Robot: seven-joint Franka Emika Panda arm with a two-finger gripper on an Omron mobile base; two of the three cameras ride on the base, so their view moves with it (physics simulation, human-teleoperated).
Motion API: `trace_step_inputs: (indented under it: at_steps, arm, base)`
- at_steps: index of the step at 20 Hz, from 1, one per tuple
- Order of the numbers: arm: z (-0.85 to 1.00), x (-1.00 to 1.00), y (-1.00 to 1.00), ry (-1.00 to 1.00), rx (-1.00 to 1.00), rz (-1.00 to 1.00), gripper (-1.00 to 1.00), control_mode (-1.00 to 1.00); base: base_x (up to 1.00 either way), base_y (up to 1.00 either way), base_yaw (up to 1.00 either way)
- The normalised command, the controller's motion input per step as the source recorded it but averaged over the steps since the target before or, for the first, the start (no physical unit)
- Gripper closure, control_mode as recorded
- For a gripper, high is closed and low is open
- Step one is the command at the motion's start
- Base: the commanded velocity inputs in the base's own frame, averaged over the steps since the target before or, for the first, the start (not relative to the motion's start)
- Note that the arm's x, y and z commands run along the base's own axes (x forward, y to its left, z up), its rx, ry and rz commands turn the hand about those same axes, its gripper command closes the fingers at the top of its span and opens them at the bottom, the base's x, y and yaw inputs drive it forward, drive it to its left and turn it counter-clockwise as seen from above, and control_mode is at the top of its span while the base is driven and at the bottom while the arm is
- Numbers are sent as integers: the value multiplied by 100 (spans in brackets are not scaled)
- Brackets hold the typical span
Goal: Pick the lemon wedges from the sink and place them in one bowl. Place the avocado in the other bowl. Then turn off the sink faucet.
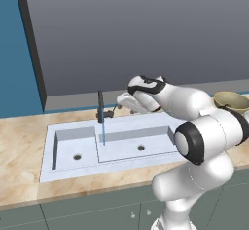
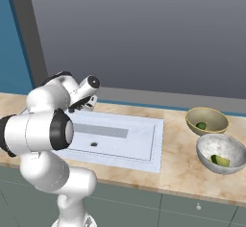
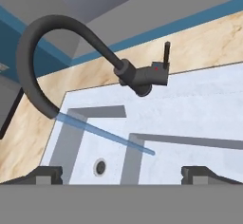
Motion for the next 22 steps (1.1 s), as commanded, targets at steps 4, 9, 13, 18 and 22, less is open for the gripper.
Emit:
trace_step_inputs:
  at_steps: [4, 9, 13, 18, 22]
  arm:
    - [-11, 9, 0, 0, 1, 0, -100, -100]
    - [-7, 11, 0, 0, 2, 0, -100, -100]
    - [-6, 13, 0, 0, 1, 0, -100, -100]
    - [-7, 15, 0, 0, 0, 0, -100, -100]
    - [-5, 15, 0, 0, 0, 0, -100, -100]
  base:
    - [0, 0, 0]
    - [0, 0, 0]
    - [0, 0, 0]
    - [0, 0, 0]
    - [0, 0, 0]
